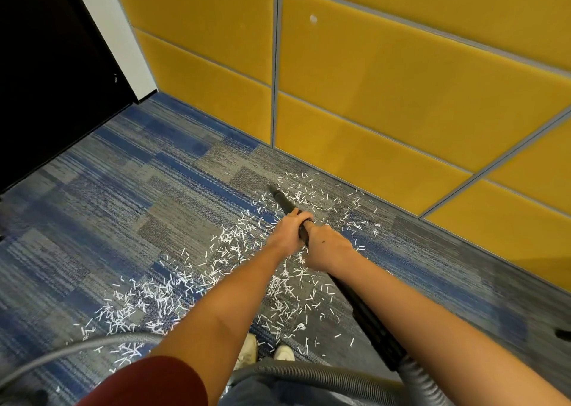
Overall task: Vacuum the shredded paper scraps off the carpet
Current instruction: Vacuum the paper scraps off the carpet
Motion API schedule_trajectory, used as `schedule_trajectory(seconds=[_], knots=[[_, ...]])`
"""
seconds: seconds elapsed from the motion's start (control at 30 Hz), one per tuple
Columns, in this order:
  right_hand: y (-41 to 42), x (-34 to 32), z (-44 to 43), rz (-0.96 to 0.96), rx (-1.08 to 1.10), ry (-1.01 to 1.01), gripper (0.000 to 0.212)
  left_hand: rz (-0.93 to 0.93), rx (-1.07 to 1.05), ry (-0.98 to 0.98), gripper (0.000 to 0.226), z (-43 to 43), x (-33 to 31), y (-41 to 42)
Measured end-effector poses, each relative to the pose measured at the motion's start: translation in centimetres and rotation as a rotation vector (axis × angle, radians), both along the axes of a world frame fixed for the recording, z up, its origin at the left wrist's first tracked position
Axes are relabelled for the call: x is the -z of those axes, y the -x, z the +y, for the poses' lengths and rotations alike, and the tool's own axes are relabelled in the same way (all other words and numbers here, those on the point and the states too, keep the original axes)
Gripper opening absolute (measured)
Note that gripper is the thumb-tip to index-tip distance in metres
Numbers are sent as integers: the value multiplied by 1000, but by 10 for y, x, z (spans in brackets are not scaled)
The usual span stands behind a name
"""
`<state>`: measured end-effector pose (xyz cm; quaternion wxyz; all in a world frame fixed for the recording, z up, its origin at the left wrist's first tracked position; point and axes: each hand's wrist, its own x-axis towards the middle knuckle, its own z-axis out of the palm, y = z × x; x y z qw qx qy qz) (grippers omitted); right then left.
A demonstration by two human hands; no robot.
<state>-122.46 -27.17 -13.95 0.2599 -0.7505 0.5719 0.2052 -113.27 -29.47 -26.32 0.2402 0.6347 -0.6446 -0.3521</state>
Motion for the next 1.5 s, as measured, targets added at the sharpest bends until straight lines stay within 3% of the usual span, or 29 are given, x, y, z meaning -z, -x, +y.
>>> schedule_trajectory(seconds=[0.23,0.6,0.9,1.1,1.5], knots=[[5,0,6,-19,-48,-20,53,-49,9,1,38,9,2,-2],[-18,-1,5,-64,-146,-32,54,-52,-160,14,38,22,6,-32],[-75,-5,-43,-83,-184,15,63,-94,-171,53,34,-28,-6,-94],[-119,0,-90,-98,-179,29,56,-94,-180,56,34,-76,-2,-138],[-131,8,-124,-55,-190,-21,61,-50,-190,42,32,-103,15,-144]])
